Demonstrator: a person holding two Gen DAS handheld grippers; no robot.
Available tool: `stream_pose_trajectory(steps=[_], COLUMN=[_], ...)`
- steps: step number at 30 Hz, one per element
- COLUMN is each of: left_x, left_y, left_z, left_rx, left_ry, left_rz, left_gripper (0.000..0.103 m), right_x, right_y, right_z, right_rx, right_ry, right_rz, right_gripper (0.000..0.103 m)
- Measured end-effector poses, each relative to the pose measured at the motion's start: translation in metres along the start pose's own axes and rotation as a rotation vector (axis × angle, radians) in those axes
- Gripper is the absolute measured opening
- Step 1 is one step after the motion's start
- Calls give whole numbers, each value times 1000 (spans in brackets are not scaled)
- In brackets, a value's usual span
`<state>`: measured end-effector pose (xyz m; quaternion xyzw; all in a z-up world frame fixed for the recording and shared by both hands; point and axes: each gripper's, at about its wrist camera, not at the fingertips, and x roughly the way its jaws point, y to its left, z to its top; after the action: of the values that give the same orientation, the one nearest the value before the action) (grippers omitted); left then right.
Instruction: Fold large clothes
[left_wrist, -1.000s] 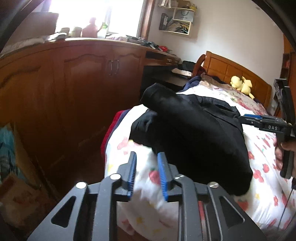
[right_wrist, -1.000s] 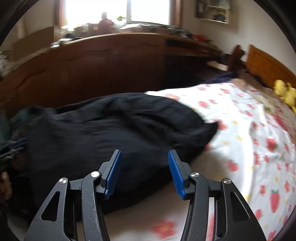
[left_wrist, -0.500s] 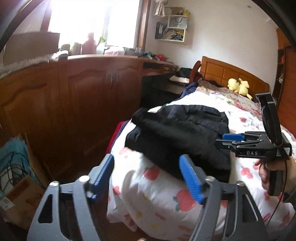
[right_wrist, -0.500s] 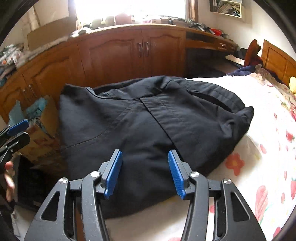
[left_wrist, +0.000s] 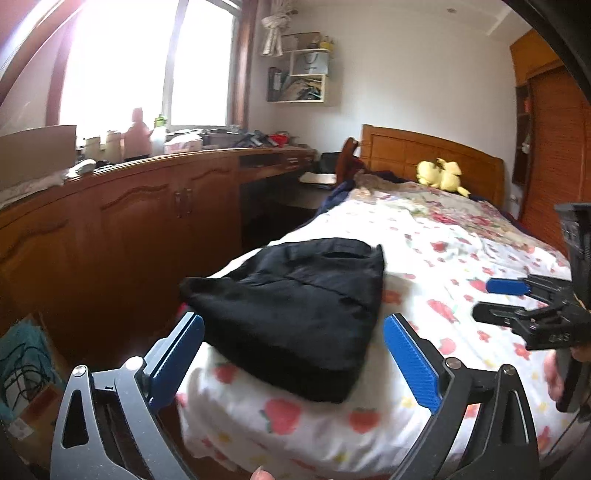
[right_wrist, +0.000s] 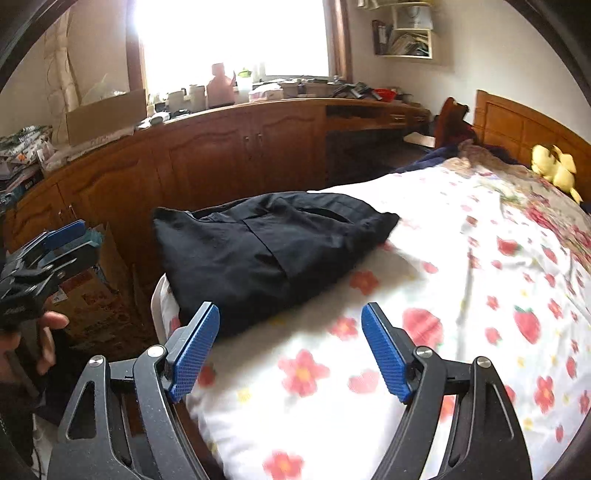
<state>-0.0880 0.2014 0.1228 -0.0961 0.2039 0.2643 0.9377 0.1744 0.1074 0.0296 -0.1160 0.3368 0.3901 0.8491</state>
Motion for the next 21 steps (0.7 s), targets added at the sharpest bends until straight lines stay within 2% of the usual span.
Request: stream_pose_trajectory(steps=[5,10,18,21], left_x=[-4,-12,-12,-11], left_y=[-26,-56,-104,-130], left_z=[-7,-10,-1,0], left_rx=[24,39,46,82], left_ry=[12,58,116,132], left_rz=[-50,-113,-210,-226], left_gripper=[99,99,99,99], right_x=[-45,-83,-134,-155], right_y=[-24,-38,-61,-75], right_z=[-33,-58,-92,-109], right_rx=[47,72,109,142], right_ry=[-8,-13,-39,-54], right_rz=[-58,-102,-159,-192], right_gripper=[80,80,80,80])
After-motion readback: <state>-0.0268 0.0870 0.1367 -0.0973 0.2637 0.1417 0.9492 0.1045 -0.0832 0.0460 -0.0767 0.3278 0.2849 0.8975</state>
